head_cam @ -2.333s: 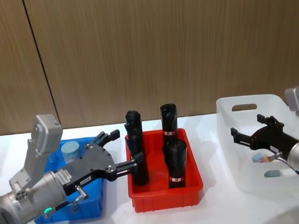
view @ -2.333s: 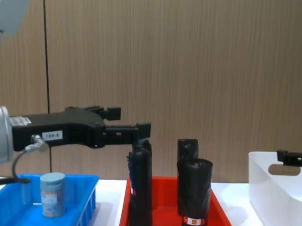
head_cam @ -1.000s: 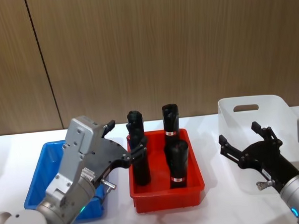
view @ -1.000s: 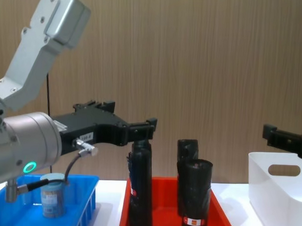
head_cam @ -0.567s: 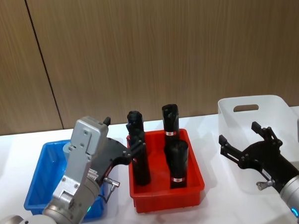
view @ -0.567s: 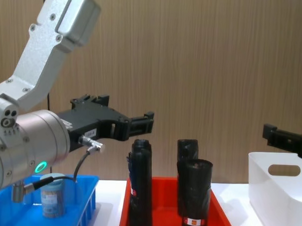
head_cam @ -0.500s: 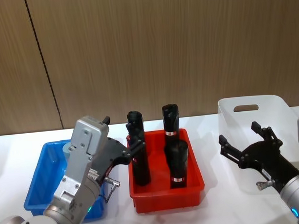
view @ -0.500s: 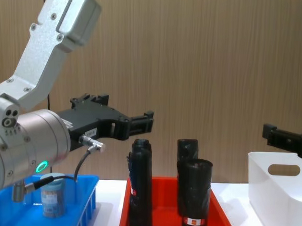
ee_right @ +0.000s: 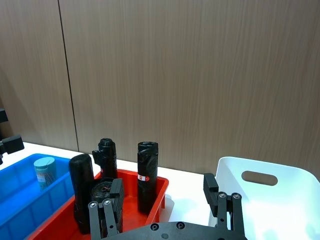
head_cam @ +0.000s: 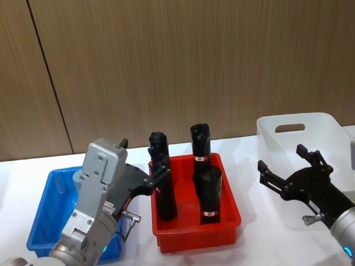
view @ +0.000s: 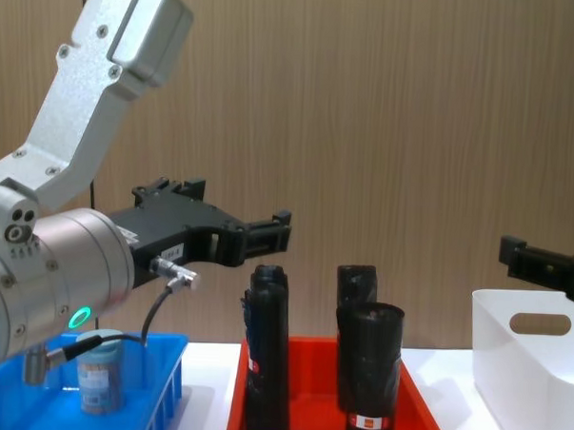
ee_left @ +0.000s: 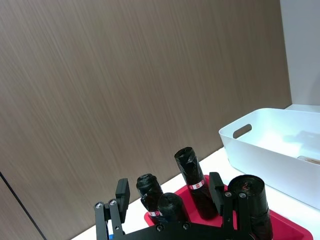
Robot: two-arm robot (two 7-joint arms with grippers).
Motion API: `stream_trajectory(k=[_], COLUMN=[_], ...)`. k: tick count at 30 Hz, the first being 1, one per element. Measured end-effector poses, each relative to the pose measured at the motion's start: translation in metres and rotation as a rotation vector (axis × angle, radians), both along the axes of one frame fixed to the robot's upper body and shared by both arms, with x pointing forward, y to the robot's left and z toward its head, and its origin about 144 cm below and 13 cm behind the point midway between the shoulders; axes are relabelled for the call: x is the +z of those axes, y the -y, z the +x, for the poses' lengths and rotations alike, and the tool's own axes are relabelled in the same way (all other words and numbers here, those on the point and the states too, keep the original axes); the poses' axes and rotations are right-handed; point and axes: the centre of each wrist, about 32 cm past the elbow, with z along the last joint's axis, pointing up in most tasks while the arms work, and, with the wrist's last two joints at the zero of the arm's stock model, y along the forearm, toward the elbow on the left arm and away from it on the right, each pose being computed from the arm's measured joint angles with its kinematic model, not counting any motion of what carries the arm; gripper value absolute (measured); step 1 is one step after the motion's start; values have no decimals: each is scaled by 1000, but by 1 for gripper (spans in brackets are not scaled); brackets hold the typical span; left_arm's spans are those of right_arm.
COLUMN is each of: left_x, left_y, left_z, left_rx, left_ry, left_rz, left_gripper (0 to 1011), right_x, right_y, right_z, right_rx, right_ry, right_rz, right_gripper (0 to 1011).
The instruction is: Pick the cotton swabs from the blue box and place them into the white box.
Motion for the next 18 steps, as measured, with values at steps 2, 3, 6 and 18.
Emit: stream_trajectory(k=[2,3,6,18], left_x=[0,0,0,0], left_y=[0,0,0,0], left_z=[0,0,0,0], left_rx=[0,0,0,1], left_ry=[0,0,1,1], left_rz=[0,0,0,-1], left_gripper=[1004,1004,1004,1004], right_x=[0,0,0,3], right_y=[0,0,0,3], right_z=[0,0,0,4], right_rx=[1,2,7,90], right_ry=[0,-1,-4,-41], right_rz=[0,0,-2,-29], right_gripper=[1002,1002,1002,1001])
